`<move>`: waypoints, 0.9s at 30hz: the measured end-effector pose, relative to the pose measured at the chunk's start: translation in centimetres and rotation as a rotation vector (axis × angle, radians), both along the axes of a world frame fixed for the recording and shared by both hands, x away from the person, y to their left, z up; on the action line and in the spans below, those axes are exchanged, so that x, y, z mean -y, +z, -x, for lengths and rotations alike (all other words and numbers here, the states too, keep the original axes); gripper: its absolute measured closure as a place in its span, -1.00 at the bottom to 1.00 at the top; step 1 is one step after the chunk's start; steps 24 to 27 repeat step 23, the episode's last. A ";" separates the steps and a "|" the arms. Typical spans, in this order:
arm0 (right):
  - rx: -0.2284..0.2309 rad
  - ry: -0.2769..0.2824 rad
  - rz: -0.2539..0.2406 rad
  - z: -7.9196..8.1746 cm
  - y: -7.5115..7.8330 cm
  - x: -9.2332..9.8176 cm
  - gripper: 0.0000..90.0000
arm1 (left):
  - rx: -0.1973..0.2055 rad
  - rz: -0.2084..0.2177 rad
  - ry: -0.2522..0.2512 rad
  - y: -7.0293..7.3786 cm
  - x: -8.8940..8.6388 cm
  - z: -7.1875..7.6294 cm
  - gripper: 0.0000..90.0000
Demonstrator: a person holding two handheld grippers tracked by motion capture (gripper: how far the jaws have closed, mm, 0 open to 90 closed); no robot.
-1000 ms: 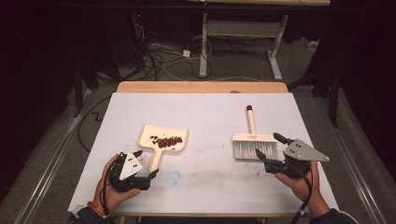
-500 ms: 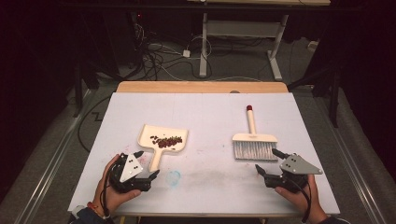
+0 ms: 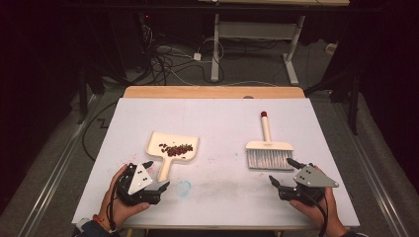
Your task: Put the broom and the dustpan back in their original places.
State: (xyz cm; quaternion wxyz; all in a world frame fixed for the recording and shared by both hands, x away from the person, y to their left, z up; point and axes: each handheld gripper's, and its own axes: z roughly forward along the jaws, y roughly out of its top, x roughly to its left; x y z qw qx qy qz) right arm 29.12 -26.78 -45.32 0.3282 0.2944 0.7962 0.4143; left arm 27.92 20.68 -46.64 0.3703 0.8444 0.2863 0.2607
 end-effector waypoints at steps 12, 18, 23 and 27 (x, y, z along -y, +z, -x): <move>-0.001 0.008 0.003 0.1 0.1 -0.2 -0.52 | -0.007 -0.005 -0.008 0.0 0.2 -0.1 -0.60; 0.020 -0.011 -0.011 0.1 0.2 -0.1 -0.52 | -0.011 -0.004 -0.014 -0.1 0.2 -0.2 -0.60; 0.001 -0.011 -0.005 0.0 0.0 -0.1 -0.53 | -0.011 -0.001 -0.012 -0.1 0.3 -0.5 -0.60; 0.001 -0.011 -0.005 0.0 0.0 -0.1 -0.53 | -0.011 -0.001 -0.012 -0.1 0.3 -0.5 -0.60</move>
